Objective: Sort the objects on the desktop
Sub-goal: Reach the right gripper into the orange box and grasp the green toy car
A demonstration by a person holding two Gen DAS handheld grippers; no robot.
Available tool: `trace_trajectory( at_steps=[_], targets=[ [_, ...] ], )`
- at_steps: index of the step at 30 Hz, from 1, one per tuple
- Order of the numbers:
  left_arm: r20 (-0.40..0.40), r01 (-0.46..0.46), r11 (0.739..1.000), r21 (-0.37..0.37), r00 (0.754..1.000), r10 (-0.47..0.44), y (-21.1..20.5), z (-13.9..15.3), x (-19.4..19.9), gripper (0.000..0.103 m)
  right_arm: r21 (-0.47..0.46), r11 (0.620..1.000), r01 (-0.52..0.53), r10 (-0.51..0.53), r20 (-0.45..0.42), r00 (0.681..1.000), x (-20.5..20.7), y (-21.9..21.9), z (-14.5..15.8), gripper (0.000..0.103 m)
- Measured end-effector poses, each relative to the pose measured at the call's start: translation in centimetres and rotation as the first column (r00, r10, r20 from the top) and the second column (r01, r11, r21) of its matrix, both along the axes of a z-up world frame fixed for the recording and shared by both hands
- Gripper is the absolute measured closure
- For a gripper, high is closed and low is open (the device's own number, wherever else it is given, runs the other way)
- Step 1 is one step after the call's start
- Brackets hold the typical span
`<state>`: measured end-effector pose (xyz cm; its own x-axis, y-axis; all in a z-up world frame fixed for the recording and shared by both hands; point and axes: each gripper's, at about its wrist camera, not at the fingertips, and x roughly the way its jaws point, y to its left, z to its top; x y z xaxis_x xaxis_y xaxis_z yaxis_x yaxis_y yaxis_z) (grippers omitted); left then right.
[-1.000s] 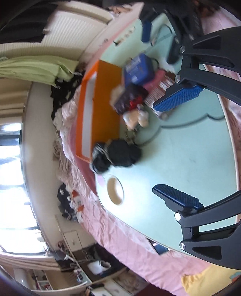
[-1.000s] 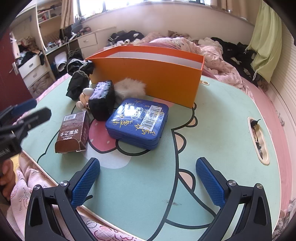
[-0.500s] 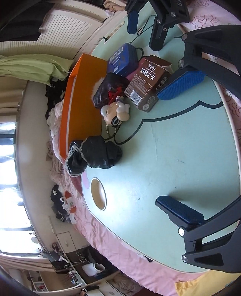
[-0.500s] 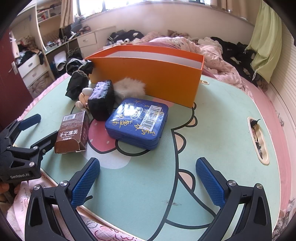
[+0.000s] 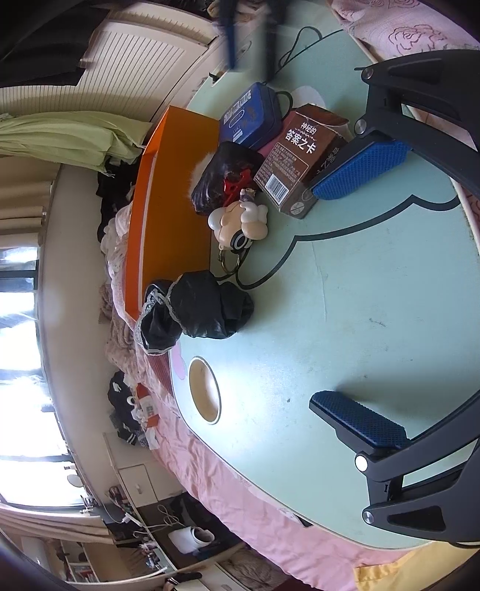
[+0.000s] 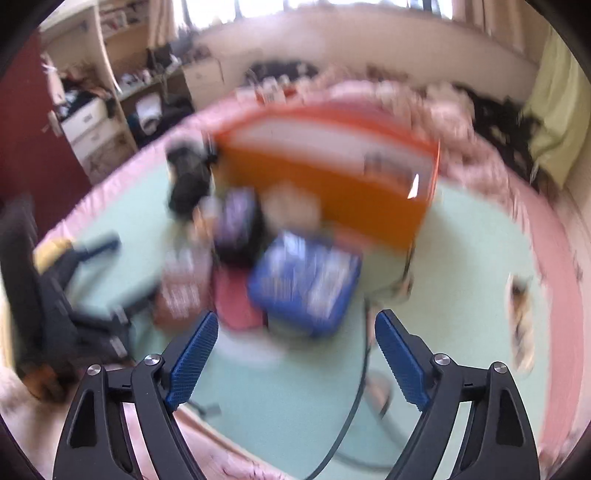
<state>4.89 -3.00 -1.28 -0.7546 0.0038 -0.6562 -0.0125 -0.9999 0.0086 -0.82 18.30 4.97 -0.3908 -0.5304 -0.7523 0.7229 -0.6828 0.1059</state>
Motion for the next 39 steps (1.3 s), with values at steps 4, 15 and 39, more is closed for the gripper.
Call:
trace_trajectory(
  at_steps=[4, 15, 39],
  targets=[
    [-0.003, 0.003, 1.0, 0.001, 1.0, -0.003, -0.1, 0.1, 0.0, 0.0, -0.023, 0.998, 0.066, -0.065, 0.032, 0.997, -5.2, -1.1, 4.2, 0.022],
    [-0.01, 0.006, 1.0, 0.004, 1.0, -0.006, -0.1, 0.2, 0.0, 0.0, 0.39, 0.913, 0.117, -0.184, 0.138, 0.973, -19.8, -9.8, -1.0, 0.046],
    [-0.024, 0.009, 1.0, 0.01, 1.0, -0.009, 0.2, 0.3, 0.3, 0.0, 0.357, 0.934, 0.013, -0.089, 0.199, 0.976, -19.9, -12.7, -1.7, 0.075]
  ],
)
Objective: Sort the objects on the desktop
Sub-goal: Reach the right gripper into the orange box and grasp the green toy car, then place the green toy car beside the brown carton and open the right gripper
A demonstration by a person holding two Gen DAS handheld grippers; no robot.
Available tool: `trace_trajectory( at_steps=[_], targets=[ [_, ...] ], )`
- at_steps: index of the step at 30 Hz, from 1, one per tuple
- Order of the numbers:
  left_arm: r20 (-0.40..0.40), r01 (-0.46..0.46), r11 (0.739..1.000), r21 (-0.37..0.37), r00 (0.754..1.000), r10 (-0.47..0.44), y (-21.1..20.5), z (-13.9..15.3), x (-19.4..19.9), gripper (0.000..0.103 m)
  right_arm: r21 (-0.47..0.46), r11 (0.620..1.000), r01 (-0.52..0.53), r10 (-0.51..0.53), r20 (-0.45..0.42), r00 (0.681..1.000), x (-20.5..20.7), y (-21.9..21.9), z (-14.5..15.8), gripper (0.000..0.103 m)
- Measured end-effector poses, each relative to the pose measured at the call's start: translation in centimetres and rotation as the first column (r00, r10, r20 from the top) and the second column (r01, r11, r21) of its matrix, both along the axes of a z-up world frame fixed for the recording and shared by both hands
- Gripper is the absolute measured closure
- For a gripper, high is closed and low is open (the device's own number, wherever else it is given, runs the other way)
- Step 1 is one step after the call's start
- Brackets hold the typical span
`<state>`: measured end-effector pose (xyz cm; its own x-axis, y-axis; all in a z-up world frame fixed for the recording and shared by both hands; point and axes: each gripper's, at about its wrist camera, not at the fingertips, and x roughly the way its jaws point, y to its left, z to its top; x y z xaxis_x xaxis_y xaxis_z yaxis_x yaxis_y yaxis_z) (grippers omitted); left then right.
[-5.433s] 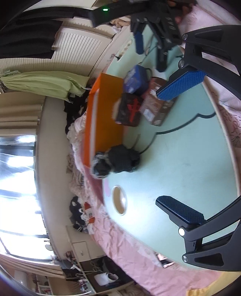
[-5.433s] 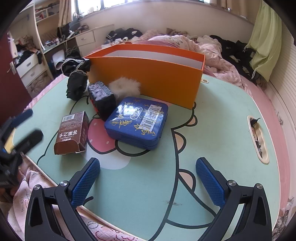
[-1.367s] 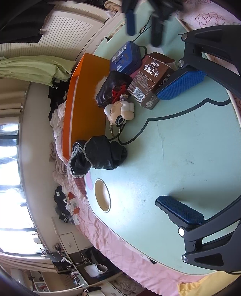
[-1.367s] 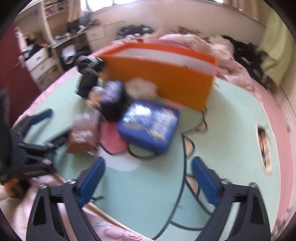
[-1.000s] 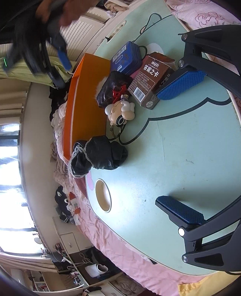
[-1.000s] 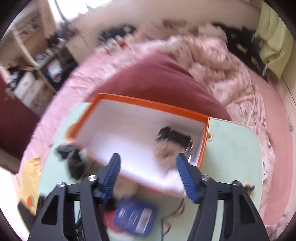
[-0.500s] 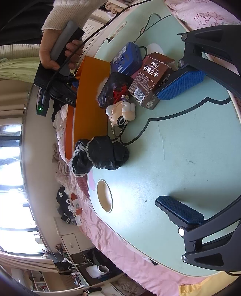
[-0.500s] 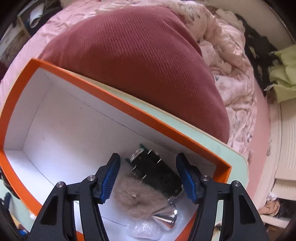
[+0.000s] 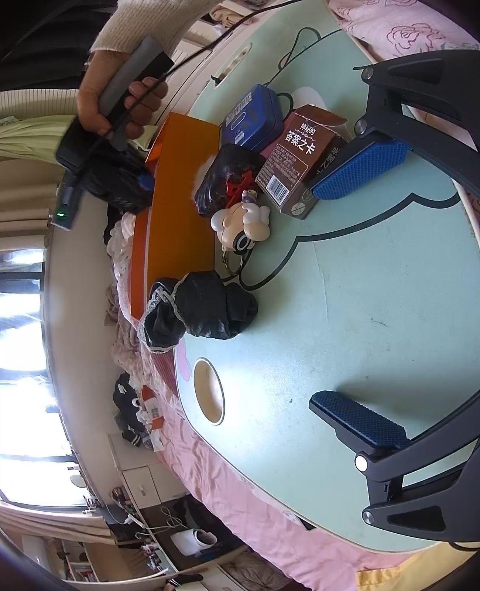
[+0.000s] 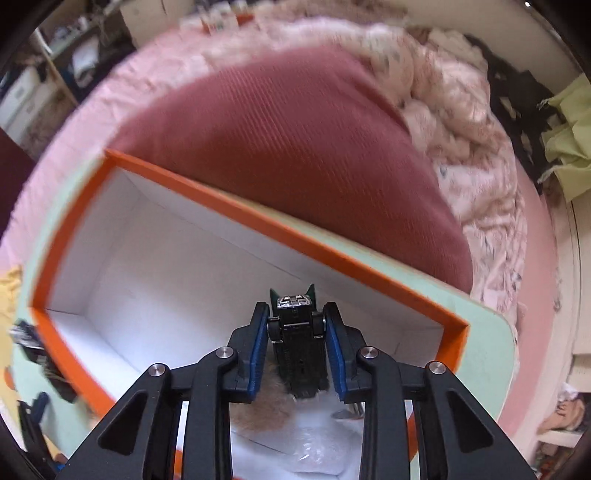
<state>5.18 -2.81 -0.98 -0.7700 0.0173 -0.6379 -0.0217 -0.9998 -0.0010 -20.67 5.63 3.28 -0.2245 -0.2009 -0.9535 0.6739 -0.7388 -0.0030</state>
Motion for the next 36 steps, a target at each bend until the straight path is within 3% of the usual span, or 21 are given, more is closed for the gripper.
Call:
trace_trajectory(
  at_steps=[8, 13, 18, 28, 33, 34, 36],
  targets=[
    [0.0, 0.0, 1.0, 0.0, 1.0, 0.0, 0.0, 0.0, 0.0, 0.0, -0.277, 0.961, -0.01, -0.029, -0.137, 0.99, 3.5, 3.0, 8.9, 0.076],
    [0.0, 0.0, 1.0, 0.0, 1.0, 0.0, 0.0, 0.0, 0.0, 0.0, -0.414, 0.91, -0.034, -0.009, -0.101, 0.995, 7.0, 6.1, 11.8, 0.076],
    [0.0, 0.0, 1.0, 0.0, 1.0, 0.0, 0.0, 0.0, 0.0, 0.0, -0.458, 0.888, -0.038, 0.047, 0.007, 0.999, 11.1, 8.1, 9.8, 0.076],
    [-0.001, 0.001, 1.0, 0.0, 1.0, -0.001, 0.0, 0.0, 0.0, 0.0, -0.434, 0.901, 0.011, 0.09, 0.211, 0.973, 14.1, 8.2, 2.1, 0.076],
    [-0.001, 0.001, 1.0, 0.0, 1.0, -0.001, -0.1, 0.0, 0.1, 0.0, -0.413, 0.911, -0.002, 0.078, 0.168, 0.983, 14.7, 7.2, 1.2, 0.075],
    [-0.001, 0.001, 1.0, 0.0, 1.0, -0.001, -0.1, 0.0, 0.1, 0.0, -0.422, 0.907, 0.0, 0.073, 0.157, 0.985, 14.7, 7.3, 1.2, 0.07],
    [-0.001, 0.001, 1.0, 0.0, 1.0, -0.001, -0.1, 0.0, 0.1, 0.0, -0.453, 0.891, 0.021, 0.045, 0.136, 0.99, 15.0, 8.1, 1.6, 0.041]
  ],
)
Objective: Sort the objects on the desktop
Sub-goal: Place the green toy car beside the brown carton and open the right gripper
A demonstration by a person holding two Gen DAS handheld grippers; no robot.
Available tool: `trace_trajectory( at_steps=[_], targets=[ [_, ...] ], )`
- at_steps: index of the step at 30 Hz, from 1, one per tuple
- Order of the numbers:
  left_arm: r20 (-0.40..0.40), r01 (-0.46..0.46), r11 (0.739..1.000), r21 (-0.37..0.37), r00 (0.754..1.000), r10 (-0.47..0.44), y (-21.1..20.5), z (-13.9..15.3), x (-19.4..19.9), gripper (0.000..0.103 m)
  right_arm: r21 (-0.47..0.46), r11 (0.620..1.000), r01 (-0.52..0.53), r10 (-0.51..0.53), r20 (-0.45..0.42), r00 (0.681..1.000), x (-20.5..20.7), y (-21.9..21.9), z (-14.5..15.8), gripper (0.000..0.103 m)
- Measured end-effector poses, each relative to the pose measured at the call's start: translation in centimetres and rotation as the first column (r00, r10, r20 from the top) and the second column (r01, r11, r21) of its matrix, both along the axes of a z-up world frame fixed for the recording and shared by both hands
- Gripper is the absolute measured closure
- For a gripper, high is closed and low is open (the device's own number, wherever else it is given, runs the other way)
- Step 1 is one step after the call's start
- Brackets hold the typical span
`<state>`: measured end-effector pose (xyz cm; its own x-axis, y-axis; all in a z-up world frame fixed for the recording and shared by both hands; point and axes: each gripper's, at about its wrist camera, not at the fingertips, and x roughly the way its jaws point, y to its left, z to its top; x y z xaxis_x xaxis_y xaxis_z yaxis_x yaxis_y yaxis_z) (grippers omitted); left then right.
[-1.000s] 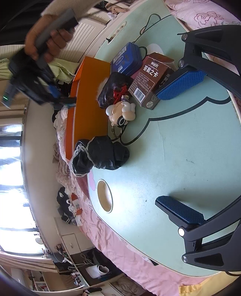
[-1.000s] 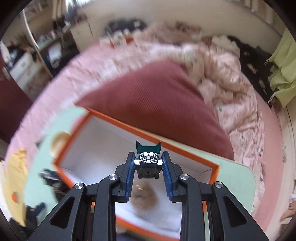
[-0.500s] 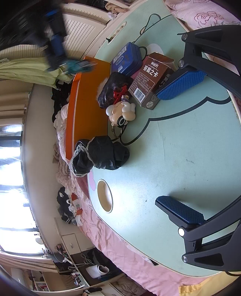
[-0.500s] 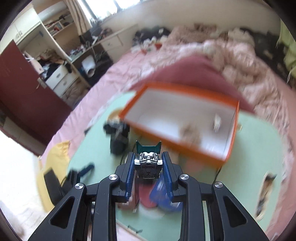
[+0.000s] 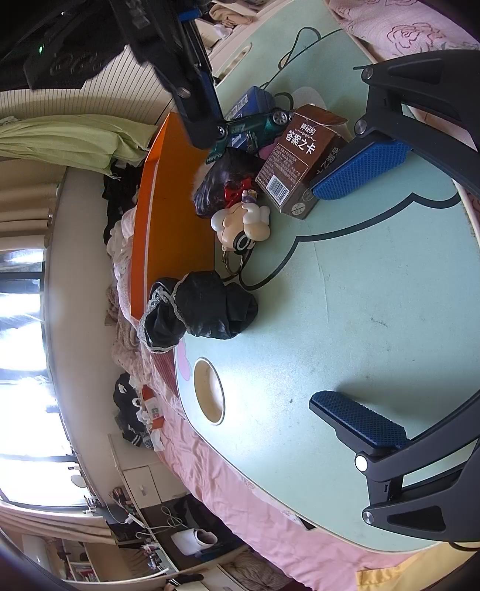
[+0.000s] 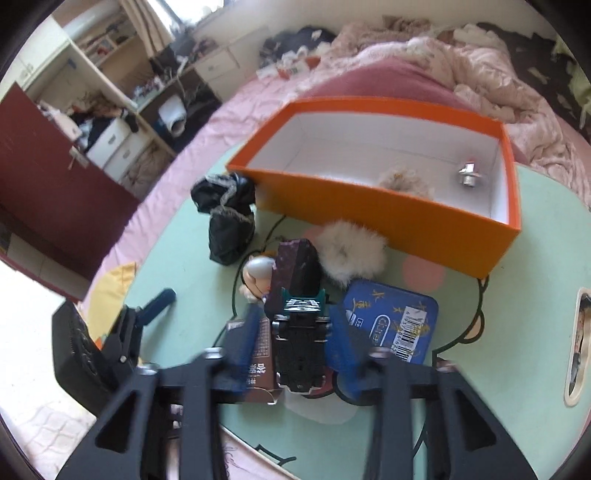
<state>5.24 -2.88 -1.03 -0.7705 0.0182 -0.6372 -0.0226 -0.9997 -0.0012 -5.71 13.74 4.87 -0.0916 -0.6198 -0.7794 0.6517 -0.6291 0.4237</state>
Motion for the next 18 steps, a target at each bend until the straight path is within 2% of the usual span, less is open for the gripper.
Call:
trace_trajectory(
  at_steps=[2, 4, 10, 13, 14, 15, 17, 18],
  targets=[
    [0.0, 0.0, 1.0, 0.0, 1.0, 0.0, 0.0, 0.0, 0.0, 0.0, -0.034, 0.998, 0.052, -0.053, -0.03, 0.998, 0.6, 1.5, 0.3, 0.033],
    [0.0, -0.001, 1.0, 0.0, 1.0, 0.001, -0.1, 0.0, -0.1, 0.0, -0.026, 0.998, 0.061, -0.062, -0.063, 0.996, 1.5, 2.4, 0.3, 0.033],
    [0.0, -0.001, 1.0, 0.0, 1.0, 0.001, -0.1, 0.0, 0.0, 0.0, 0.11, 0.986, 0.123, -0.094, -0.237, 0.967, 5.3, 4.6, -1.5, 0.033],
    [0.0, 0.0, 1.0, 0.0, 1.0, 0.0, -0.1, 0.0, 0.0, 0.0, 0.16, 0.976, 0.145, -0.099, -0.268, 0.958, 6.3, 4.8, -3.3, 0.03],
    [0.001, 0.0, 1.0, 0.0, 1.0, 0.0, -0.1, -0.1, -0.1, 0.0, 0.182, 0.971, 0.154, -0.1, -0.271, 0.957, 6.4, 4.7, -4.0, 0.027],
    [0.0, 0.0, 1.0, -0.001, 1.0, 0.0, -0.1, 0.0, 0.0, 0.0, 0.183, 0.968, 0.171, -0.108, -0.314, 0.943, 6.7, 4.6, -4.2, 0.017],
    [0.001, -0.002, 1.0, 0.001, 1.0, 0.002, -0.2, -0.1, 0.0, 0.0, 0.189, 0.969, 0.16, -0.095, -0.313, 0.945, 6.8, 4.3, -4.8, 0.001],
    [0.002, -0.002, 1.0, 0.001, 1.0, 0.002, -0.2, -0.1, 0.0, 0.0, 0.195, 0.97, 0.144, -0.078, -0.309, 0.948, 6.8, 4.1, -5.0, 0.0]
  ],
)
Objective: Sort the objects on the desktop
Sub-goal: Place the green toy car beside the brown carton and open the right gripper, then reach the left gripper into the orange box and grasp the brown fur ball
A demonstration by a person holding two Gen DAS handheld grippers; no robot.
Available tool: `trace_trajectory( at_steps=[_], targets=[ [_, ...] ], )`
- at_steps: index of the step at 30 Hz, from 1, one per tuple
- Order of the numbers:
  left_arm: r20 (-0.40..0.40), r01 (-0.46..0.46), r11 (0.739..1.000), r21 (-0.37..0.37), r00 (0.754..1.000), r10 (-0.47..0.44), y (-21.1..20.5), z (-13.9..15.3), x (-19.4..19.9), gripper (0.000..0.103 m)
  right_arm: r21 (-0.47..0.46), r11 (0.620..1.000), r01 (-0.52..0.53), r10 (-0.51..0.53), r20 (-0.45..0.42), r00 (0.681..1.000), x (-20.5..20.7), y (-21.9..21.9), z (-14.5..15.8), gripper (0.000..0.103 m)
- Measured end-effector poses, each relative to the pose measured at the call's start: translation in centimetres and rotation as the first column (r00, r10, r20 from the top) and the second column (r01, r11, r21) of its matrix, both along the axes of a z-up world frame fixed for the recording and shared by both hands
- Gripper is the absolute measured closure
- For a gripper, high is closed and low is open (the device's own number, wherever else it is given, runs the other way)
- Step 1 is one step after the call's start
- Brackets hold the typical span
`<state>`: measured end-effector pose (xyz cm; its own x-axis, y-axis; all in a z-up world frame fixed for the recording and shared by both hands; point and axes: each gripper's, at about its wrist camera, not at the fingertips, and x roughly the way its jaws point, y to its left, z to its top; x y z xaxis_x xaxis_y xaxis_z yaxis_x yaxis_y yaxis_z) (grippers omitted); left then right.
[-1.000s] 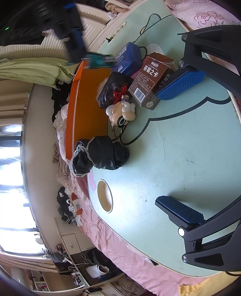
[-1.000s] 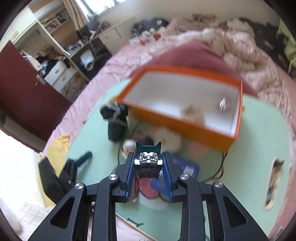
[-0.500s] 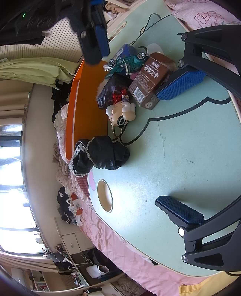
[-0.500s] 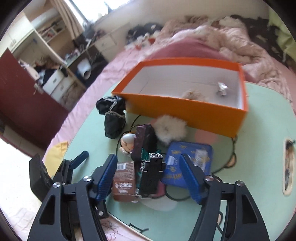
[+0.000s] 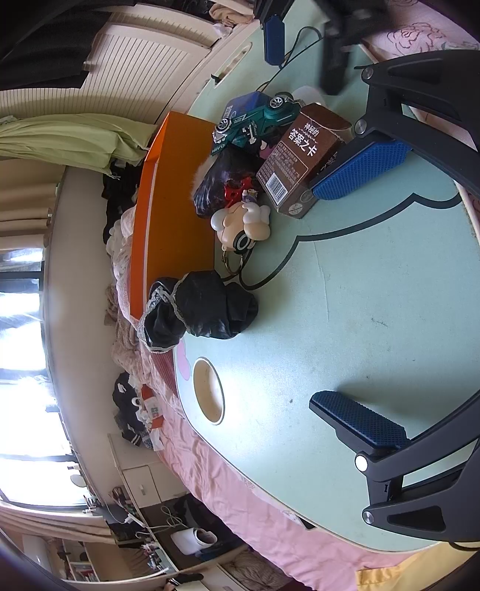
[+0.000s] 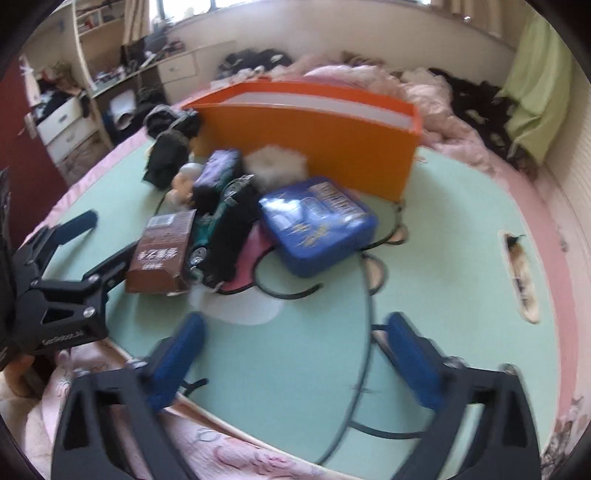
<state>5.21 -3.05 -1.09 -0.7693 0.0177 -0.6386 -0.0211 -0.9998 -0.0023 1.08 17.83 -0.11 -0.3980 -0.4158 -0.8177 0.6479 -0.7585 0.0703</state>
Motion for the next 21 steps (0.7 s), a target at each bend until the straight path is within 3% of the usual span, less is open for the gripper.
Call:
trace_trajectory(
  at_steps=[21],
  targets=[
    [0.006, 0.003, 1.0, -0.001, 1.0, -0.003, -0.19, -0.07, -0.09, 0.0, -0.02, 0.999, -0.035, 0.035, -0.014, 0.999, -0.17, -0.35, -0.02, 0.0]
  ],
)
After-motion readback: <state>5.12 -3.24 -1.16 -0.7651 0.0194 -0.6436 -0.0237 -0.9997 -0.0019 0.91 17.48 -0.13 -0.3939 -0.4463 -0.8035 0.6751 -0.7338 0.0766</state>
